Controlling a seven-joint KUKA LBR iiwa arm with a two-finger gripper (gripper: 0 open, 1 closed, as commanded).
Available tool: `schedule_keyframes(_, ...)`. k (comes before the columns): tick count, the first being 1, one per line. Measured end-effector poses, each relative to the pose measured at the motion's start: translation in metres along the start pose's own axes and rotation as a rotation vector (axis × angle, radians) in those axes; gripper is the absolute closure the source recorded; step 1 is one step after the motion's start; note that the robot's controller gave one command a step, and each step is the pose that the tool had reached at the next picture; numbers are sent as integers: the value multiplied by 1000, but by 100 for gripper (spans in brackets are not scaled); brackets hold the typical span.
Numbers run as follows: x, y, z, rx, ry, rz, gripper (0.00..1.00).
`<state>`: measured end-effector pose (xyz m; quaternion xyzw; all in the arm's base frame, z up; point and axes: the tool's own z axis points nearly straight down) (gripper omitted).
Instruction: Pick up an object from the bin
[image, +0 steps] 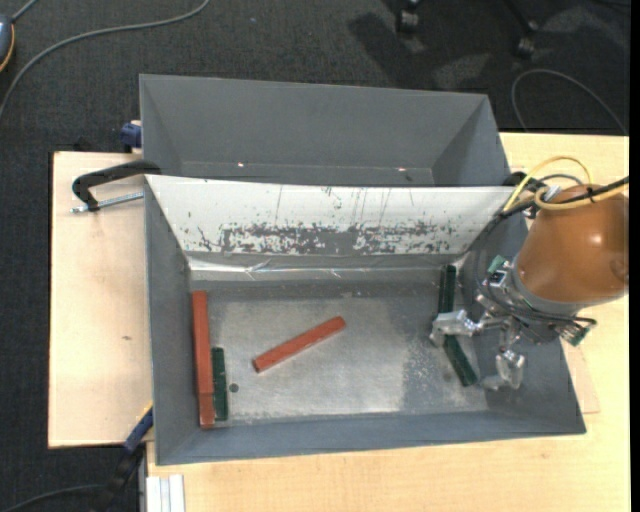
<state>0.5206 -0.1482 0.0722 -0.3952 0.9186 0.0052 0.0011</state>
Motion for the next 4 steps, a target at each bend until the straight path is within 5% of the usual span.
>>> schedule_keyframes(1,-27,-24,2,1,-5,-498,0)
schedule_keyframes(2,-73,-41,1,6,1,-1019,0)
schedule_keyframes(3,-71,-43,1,5,6,-1018,100)
schedule_keyframes(4,-80,-27,-177,19,6,-1005,100)
